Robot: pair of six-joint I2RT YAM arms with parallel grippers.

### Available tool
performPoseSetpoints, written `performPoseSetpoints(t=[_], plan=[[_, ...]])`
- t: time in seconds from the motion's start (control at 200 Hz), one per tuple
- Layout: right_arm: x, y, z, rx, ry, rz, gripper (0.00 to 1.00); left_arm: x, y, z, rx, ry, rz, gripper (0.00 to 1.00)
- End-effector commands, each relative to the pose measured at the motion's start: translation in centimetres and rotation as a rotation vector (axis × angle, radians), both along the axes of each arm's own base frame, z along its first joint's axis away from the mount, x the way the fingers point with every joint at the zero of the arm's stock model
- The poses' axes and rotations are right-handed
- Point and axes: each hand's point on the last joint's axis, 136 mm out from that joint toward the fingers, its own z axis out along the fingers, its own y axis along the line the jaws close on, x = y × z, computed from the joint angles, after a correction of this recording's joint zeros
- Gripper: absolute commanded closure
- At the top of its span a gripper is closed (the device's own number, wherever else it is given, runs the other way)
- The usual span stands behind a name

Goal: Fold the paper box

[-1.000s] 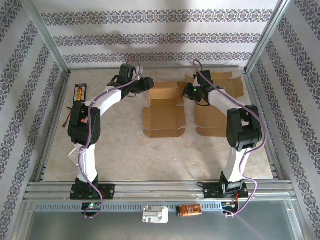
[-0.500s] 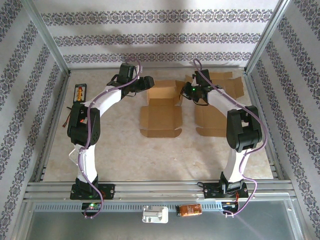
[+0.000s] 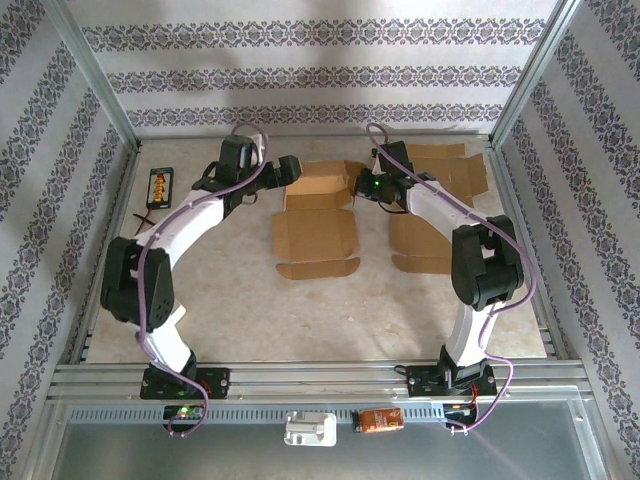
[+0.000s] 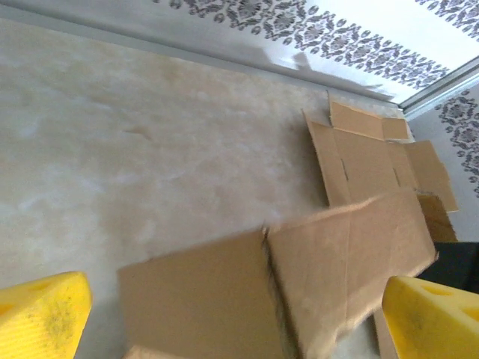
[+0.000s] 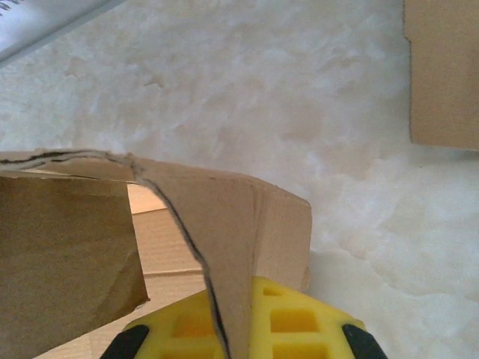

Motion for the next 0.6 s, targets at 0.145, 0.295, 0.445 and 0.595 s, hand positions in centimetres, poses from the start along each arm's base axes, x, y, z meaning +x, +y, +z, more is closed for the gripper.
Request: performPoseSetpoints(t=[0.145,0.295,0.445,0.595], plan=[[0.7,-0.7,-0.8,-0.123,-0.003,-0.033,1.0,-4.1,-1.7,1.4,-0.053,-0.061,-0.014,0.16],[0.7,-0.3,-0.8,-0.104,0.005,-0.041,1.0,-7.7,-9.6,-2.0,-0.028,0.013,-0.153,0.43],[0.4,-0.1,-0.8,-0.094,0.015,-0.042,1.0,-8.8,-15.8,-6.4,-0.065,0.085,-0.236,0.62],[0.0,-0.2,-0.6,-0.088,0.019,-0.046,1.0,-8.9,-18.9,-12.0,0.005,0.179,-0.281,0.65]])
